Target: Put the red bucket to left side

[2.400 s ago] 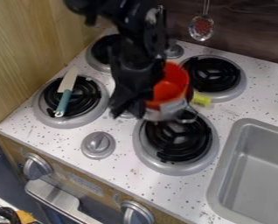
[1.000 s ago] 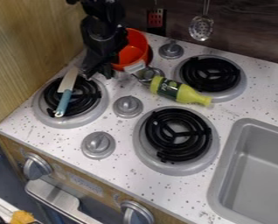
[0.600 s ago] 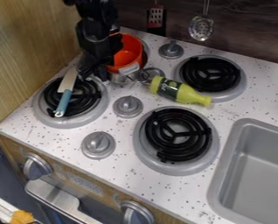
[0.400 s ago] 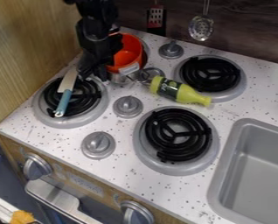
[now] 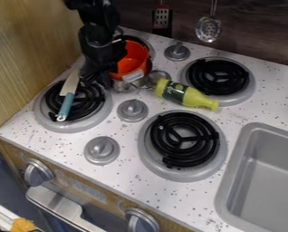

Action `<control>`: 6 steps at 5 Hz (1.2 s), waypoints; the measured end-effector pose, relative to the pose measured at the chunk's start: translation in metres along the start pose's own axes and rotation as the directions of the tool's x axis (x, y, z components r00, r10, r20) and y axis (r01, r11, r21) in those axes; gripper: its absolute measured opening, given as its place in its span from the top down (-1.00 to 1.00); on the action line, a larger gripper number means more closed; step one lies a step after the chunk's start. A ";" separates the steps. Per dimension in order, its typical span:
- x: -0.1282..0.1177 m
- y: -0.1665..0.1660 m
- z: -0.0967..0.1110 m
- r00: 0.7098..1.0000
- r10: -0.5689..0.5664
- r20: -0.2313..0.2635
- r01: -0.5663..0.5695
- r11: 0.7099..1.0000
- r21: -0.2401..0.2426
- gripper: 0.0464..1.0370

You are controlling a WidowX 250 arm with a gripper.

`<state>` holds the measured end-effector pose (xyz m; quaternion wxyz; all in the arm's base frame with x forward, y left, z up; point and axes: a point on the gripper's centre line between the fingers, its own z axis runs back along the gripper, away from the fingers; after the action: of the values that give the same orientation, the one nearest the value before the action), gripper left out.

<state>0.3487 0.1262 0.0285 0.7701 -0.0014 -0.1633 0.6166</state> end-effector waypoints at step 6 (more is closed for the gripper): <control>-0.022 -0.015 0.057 0.985 -0.157 0.071 0.148 0.981 0.125 -0.92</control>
<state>0.3448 0.0904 0.0805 0.8066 0.0821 -0.1568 0.5640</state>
